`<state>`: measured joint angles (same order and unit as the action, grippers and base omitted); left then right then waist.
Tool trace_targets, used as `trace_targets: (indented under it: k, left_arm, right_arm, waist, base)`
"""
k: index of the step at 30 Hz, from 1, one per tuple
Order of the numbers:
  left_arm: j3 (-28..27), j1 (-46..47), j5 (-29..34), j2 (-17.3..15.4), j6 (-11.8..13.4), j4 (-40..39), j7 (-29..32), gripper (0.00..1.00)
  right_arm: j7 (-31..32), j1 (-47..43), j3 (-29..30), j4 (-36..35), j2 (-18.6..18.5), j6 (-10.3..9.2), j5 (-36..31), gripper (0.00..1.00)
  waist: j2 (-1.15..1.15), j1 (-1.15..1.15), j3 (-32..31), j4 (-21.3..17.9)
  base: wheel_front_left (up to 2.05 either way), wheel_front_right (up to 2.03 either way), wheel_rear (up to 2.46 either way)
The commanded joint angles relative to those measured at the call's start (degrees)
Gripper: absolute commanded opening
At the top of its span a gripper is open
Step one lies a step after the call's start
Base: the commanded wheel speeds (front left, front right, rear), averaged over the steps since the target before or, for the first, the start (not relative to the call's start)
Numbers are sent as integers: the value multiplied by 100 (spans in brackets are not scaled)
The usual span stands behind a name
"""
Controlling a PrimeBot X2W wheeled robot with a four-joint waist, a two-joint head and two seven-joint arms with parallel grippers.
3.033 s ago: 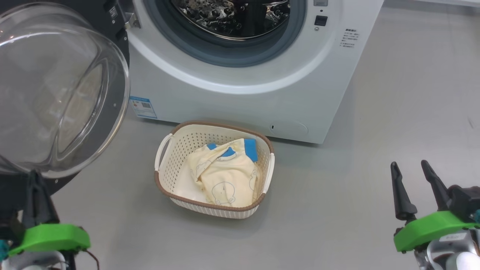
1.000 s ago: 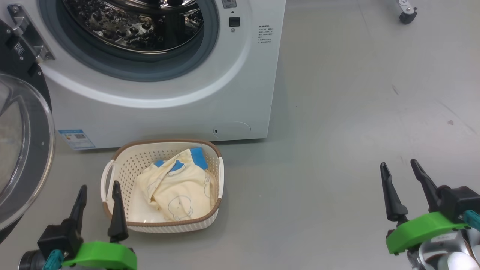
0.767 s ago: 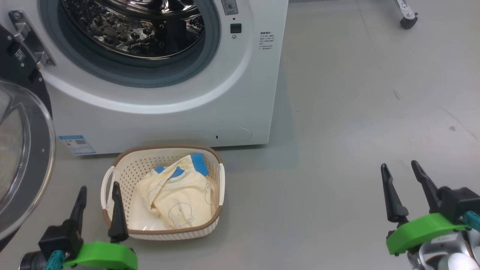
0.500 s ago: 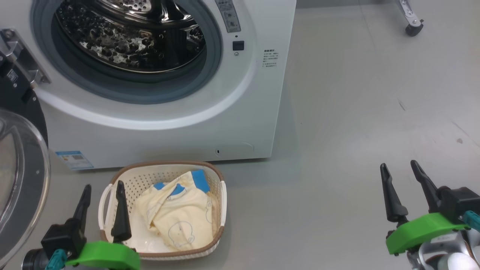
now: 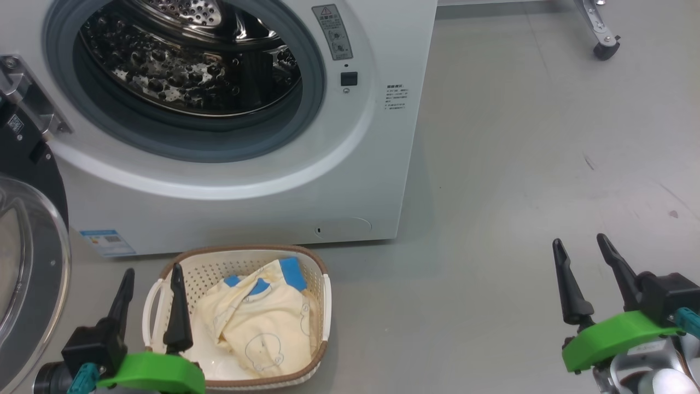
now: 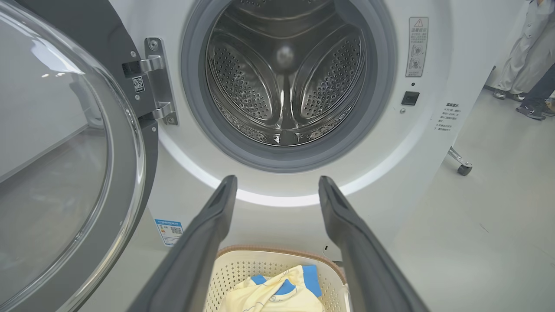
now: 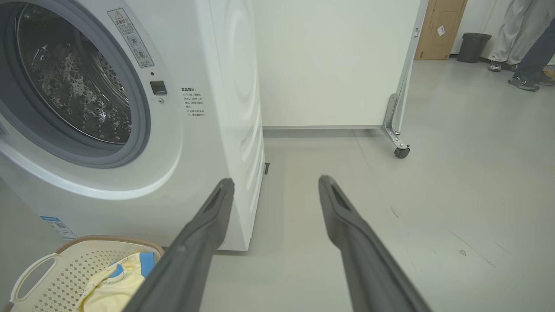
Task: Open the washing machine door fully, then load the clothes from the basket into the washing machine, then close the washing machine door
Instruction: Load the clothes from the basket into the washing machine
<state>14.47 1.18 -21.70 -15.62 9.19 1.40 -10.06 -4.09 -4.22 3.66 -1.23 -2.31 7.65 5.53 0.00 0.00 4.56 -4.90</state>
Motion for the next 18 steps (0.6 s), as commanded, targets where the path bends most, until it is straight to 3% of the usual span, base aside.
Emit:
trace_targets:
  k: [1,18]
  left_arm:
    - [-217,233,-29,-148,32,-185,-46,100]
    - [-124,341,-95,-178,-12,-83,8,100]
  right_arm:
    - [-22,196,-118,-220,-56,-16,0,100]
    - [-33,230,-137,-278,-56,-16,17,100]
  waist:
    - [0,0,2,-1]
    - [0,0,161,-13]
  base:
    - [0,0,0]
    - [0,0,0]
